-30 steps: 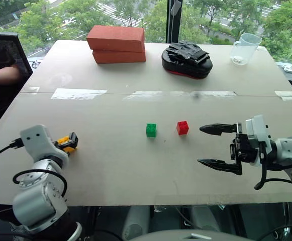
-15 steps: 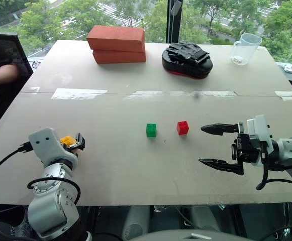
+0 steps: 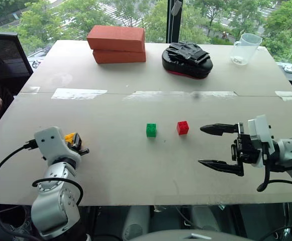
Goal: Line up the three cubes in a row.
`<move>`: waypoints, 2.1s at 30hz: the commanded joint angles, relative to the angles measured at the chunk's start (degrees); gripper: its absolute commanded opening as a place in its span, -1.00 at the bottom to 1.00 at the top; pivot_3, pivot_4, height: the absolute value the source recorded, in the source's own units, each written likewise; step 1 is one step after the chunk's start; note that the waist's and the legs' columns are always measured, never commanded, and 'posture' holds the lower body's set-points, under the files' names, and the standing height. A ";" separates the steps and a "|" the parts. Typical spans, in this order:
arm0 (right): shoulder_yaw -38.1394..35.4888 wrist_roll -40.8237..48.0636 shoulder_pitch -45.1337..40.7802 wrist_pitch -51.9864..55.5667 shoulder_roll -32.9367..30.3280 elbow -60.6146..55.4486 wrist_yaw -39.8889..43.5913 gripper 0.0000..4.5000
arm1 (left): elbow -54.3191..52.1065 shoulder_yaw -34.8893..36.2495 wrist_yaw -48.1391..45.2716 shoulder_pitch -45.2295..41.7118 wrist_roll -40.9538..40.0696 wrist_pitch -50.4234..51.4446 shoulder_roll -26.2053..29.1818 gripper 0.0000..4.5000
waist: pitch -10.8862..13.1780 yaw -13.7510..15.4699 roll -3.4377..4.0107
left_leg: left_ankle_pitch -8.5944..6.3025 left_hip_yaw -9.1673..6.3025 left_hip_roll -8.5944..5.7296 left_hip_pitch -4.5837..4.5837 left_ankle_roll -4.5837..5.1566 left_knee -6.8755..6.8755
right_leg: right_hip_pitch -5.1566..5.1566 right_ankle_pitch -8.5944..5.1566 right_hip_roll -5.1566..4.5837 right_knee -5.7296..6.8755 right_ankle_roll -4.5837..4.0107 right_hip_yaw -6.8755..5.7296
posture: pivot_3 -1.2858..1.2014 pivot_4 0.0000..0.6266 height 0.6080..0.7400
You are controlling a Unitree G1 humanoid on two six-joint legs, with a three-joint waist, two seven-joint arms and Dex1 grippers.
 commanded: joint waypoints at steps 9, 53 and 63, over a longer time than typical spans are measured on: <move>-5.63 2.12 5.74 1.24 -0.46 -8.50 -5.68 1.00 | 36.33 -22.87 -66.86 -18.21 -9.26 -24.50 36.95 -0.43 | 0.06 -0.37 0.17 | -0.01 0.28 0.04 0.02 0.00 -0.14 | -0.12 -0.02 0.01 -0.11 -0.04 0.18 | 0.03 -0.52 1.00; -11.12 1.66 19.64 0.05 -0.15 -17.46 -13.80 1.00 | 91.44 -48.22 -84.46 -50.58 0.46 -70.85 34.78 0.16 | 0.05 -0.34 0.10 | -0.07 0.64 0.14 -0.09 0.14 -0.02 | -0.18 0.13 0.09 -0.08 0.27 0.25 | 0.03 -0.52 1.00; -15.01 1.45 23.60 -0.47 -0.39 -14.32 -10.92 1.00 | 69.86 -36.17 -82.60 -36.27 -11.68 -57.43 42.65 0.97 | 0.06 -0.86 0.11 | -0.07 0.57 0.21 -0.07 0.14 -0.03 | -0.19 0.13 0.08 -0.07 0.26 0.32 | 0.03 -0.52 1.00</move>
